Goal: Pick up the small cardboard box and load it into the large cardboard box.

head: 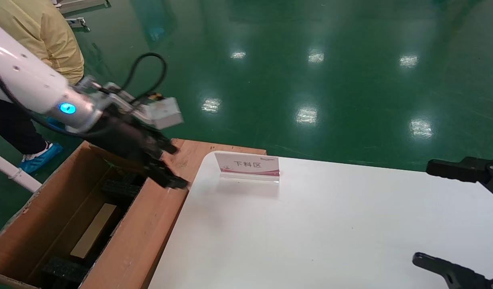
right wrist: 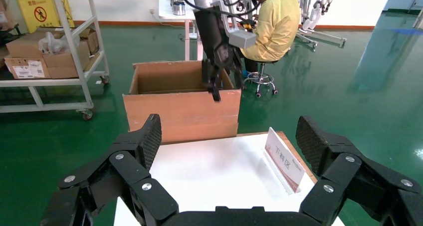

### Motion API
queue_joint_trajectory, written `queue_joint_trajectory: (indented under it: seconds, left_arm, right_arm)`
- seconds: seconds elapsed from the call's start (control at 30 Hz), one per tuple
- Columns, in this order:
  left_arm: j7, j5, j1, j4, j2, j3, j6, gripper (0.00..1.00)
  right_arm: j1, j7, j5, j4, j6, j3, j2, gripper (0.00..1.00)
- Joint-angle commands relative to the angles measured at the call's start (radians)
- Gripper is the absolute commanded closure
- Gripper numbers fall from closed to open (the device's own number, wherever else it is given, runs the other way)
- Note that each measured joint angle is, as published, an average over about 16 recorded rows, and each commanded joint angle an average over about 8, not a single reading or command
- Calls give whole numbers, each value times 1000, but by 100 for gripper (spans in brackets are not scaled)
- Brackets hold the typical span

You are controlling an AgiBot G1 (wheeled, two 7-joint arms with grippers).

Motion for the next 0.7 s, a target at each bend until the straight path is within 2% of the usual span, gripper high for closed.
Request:
queue_joint_trajectory:
  seconds: [0.03, 0.7]
  left_arm:
    - [13, -7, 45, -17, -4, -67, 9, 0]
    - [143, -81, 494, -185, -43, -734, 103, 0]
  right_arm:
    - [0, 0, 0, 0, 0, 0, 0, 0]
    - [-1, 1, -1, 0, 0, 2, -1, 0]
